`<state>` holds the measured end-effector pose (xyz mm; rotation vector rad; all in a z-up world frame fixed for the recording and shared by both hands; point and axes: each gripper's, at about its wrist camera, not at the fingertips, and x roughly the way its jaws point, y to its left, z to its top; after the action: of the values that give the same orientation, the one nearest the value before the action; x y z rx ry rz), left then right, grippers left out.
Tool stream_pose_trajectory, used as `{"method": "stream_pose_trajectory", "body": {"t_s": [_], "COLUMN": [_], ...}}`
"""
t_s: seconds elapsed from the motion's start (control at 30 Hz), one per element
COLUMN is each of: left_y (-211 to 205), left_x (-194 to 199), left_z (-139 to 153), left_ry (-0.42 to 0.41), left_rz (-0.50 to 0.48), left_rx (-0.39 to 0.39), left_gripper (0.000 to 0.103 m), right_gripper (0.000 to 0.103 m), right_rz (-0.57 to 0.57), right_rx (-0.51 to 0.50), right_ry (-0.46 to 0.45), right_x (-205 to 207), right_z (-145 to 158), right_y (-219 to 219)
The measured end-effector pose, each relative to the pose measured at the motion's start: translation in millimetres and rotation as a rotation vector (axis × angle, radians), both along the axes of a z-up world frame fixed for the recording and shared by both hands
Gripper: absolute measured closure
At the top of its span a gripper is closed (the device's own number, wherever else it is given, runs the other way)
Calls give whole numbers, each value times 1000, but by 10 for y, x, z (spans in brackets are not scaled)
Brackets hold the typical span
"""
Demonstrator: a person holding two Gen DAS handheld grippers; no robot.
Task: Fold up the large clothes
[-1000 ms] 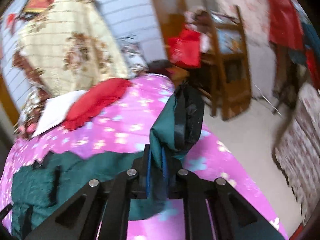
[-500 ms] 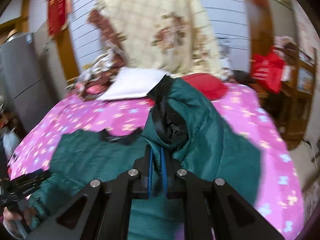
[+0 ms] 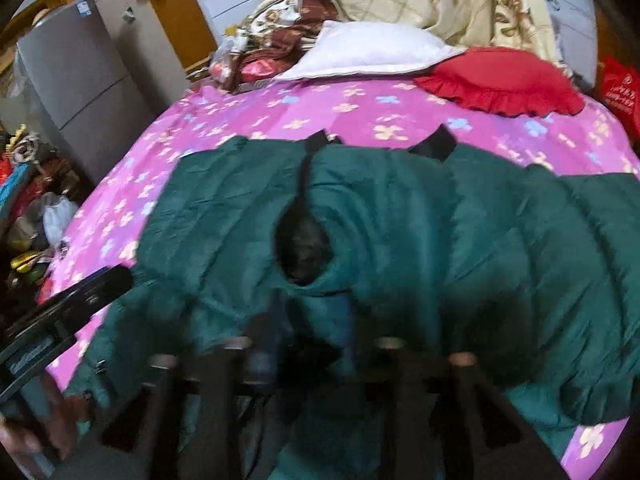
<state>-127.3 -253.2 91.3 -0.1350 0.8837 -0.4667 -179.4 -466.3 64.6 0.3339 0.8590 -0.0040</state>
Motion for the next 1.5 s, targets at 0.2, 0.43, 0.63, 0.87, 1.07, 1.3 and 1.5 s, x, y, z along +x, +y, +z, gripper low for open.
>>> {"method": "stream_pose_trajectory", "body": {"t_s": [0.2,0.43,0.63,0.87,1.07,1.3,1.5], "left_y": [-157,-321,-470,-704,-979,-1219,-1358], "left_x": [-35,-124,-173,-174,-17,76,61], "left_z": [31,132,188,181,35,-145,-172], "left_ry": [23,15,14,21,86,137,108], "left_rz": [-17,-37,-59,-98,-120,-95,-116], "left_rx": [-29,-49,-67,-94,-87,-98,-66], "left_gripper": [73,71,66,62,61,61,93], "right_gripper": [37,29,26,25,25,24,24], "right_rz": [-13,-131,-229,-323,-368,-390,-406], "right_rx": [-99,-199,-218,-178,-157,-138,-130], "right_ry": [-97,-131,-167,-179,-183,-179,-175], "right_x": [-488,-1019,-1388,-1675,-1822,-1920,-1927], "right_z": [478,850,975,958,901,771,709], "right_y": [-81,-512,-864,-1236,-1428,-1577,-1656]}}
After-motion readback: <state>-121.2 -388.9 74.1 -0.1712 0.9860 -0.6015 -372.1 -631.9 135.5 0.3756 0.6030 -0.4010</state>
